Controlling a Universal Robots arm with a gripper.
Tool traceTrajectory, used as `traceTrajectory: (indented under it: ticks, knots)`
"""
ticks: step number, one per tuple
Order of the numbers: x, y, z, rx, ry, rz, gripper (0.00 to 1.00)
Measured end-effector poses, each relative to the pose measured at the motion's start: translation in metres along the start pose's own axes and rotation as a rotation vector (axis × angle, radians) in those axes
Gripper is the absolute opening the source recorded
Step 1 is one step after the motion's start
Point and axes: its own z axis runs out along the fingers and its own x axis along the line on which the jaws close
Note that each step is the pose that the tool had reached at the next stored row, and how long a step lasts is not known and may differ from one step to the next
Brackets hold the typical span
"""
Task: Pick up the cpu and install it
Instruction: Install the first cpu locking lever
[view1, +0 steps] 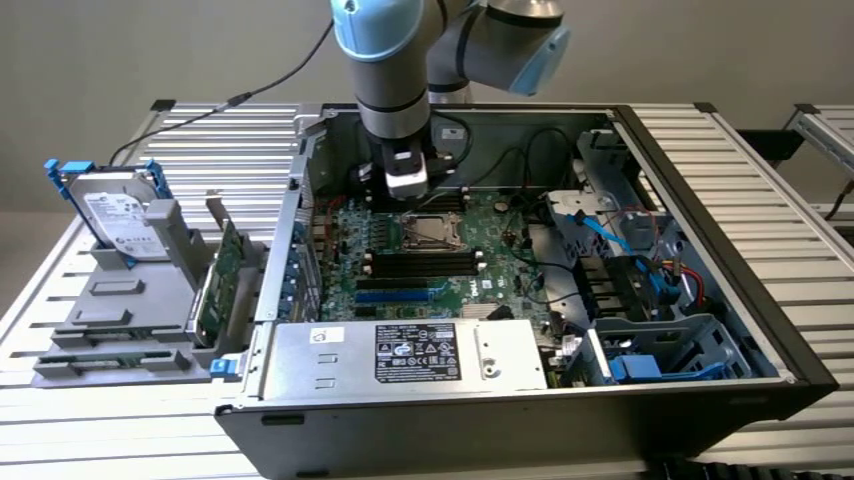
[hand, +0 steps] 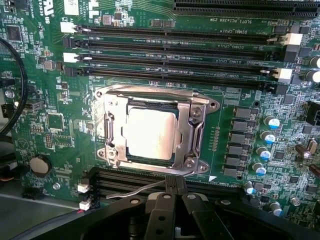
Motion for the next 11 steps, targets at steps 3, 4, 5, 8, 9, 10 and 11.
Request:
traceTrajectory:
  ticks: [3, 4, 5, 8, 9, 10, 11]
  knots:
    - [-0.0001, -0.0002, 0.0005, -0.0035, 0.0037, 0.015, 0.11]
    - [-0.0001, -0.0006, 0.0006, -0.0045, 0.0041, 0.018, 0.11]
    - [-0.0001, -0.0011, 0.0009, -0.0055, 0.0044, 0.019, 0.11]
    - [-0.0002, -0.0029, 0.0014, -0.0091, 0.0043, 0.019, 0.11]
    - [-0.0003, -0.0036, 0.0016, -0.0107, 0.0042, 0.019, 0.11]
    - [-0.0002, -0.0043, 0.0019, -0.0122, 0.0041, 0.018, 0.11]
    - [-0.0002, -0.005, 0.0021, -0.0138, 0.004, 0.018, 0.11]
